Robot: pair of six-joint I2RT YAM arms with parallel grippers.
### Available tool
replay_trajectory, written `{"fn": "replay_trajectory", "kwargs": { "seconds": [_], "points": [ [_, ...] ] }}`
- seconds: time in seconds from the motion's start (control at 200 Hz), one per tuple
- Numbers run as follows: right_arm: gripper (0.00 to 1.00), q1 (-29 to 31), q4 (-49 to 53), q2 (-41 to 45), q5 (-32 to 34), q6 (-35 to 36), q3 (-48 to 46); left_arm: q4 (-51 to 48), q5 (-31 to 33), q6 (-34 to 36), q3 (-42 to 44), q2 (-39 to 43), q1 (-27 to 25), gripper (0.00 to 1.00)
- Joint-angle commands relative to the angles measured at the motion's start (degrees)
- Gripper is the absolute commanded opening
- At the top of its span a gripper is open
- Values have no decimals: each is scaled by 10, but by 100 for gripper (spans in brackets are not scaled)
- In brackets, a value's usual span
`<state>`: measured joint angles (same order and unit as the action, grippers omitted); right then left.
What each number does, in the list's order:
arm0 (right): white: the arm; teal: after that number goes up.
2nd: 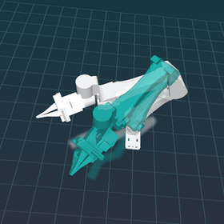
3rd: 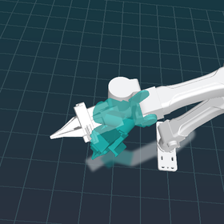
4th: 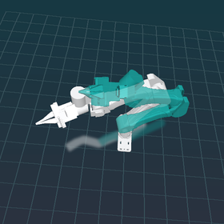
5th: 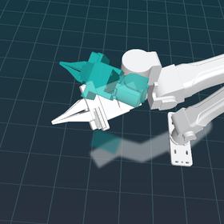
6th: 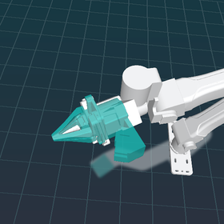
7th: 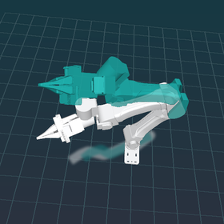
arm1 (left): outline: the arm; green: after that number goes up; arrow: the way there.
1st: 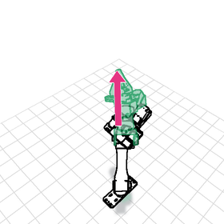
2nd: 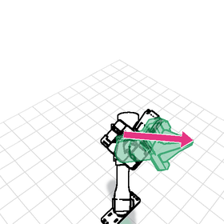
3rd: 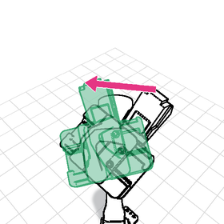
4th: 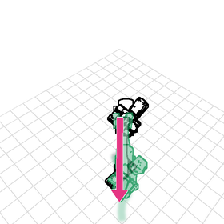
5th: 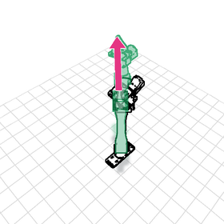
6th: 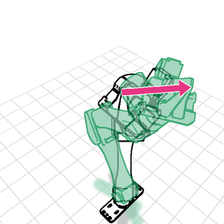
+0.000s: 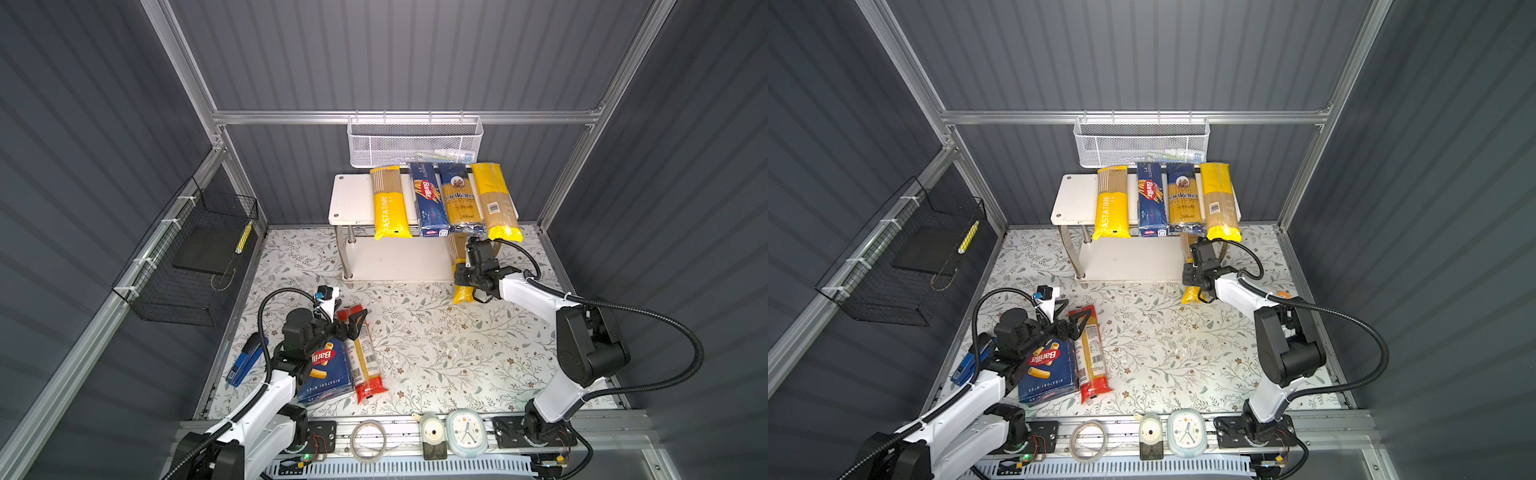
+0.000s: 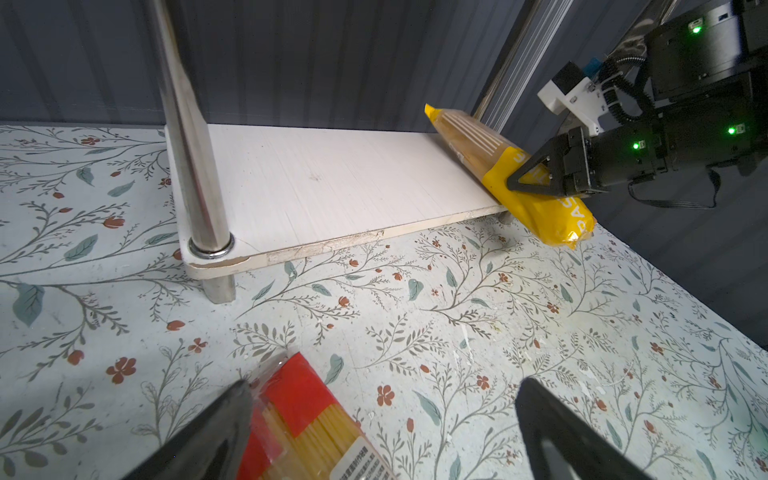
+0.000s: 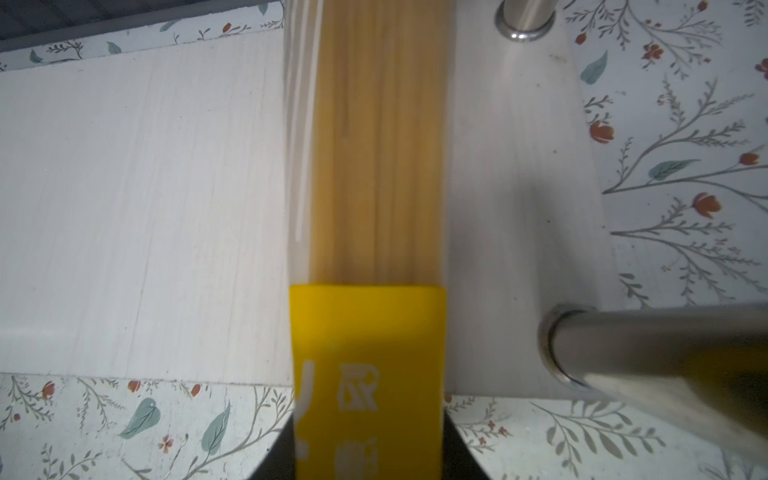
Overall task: Place and organize the pasta boxes and bags onto the shelf
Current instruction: 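Carry the upright Pastatime bag with the right gripper toward the lower shelf, then lower the Pastatime bag onto the lower shelf board with the right gripper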
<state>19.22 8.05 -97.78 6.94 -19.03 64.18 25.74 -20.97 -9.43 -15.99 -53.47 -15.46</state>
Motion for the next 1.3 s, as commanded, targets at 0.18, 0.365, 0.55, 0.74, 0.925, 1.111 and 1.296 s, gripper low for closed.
{"fn": "replay_trajectory", "kwargs": {
  "seconds": [0.18, 0.365, 0.55, 0.74, 0.925, 1.111, 1.296],
  "points": [
    [39, -14, -67, 11, 14, -31, 10, -9, 6, 14, 3, 15, -4, 100],
    [49, -13, -80, 40, -7, -39, -39, -11, 8, 15, 3, 17, -4, 100],
    [58, -13, -78, 87, -6, -52, -95, -16, 9, 16, 2, 20, -4, 99],
    [60, -12, -67, 164, -17, -67, -157, -16, 11, 16, 2, 22, -4, 100],
    [60, -9, -46, 277, -45, -95, -237, -18, 12, 16, 1, 21, -4, 100],
    [60, -3, -6, 391, -92, -117, -298, -21, 15, 16, 1, 27, -4, 99],
    [60, 8, 10, 459, -131, -143, -345, -28, 16, 16, 1, 34, -4, 100]
  ]
}}
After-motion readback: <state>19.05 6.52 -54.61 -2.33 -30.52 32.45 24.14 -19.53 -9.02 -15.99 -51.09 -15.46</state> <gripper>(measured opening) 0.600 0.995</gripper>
